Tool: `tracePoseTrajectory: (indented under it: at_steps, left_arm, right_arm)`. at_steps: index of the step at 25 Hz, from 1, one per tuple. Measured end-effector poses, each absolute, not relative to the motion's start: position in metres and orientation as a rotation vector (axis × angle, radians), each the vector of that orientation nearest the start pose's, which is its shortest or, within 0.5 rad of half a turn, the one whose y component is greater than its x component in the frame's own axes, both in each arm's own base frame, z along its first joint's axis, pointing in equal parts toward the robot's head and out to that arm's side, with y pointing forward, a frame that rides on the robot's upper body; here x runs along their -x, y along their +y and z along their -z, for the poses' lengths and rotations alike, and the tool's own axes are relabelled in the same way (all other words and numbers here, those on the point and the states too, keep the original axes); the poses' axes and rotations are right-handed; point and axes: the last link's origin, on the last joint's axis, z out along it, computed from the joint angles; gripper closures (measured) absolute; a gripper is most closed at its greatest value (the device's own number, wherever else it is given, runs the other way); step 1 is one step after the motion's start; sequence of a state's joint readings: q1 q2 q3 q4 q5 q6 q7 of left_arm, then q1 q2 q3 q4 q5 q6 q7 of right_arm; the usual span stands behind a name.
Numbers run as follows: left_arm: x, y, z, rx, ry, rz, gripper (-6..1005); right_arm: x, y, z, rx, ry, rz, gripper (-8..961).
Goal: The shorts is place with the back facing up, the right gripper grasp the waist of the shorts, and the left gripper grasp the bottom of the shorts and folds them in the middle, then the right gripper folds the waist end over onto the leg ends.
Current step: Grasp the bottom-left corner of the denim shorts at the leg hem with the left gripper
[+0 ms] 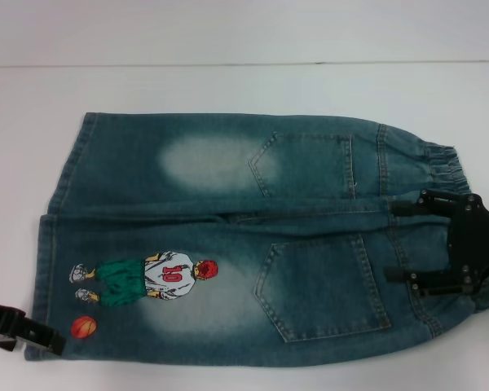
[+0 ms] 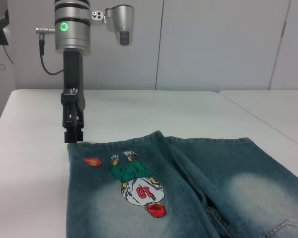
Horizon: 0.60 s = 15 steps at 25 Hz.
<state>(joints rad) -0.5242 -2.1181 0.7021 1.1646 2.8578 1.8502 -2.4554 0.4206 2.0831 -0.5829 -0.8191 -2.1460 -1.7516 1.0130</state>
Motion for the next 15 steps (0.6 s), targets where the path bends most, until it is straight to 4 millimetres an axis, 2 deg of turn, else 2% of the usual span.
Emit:
tracePoseTrajectory:
  at_steps: [15]
  left_arm:
    - [0.3077,0.2872,-0.0501,2.270,-1.832,-0.442,93]
  right_arm:
    - [-0.2901,0.2882,-0.0273,2.794,0.108,-0.535,39]
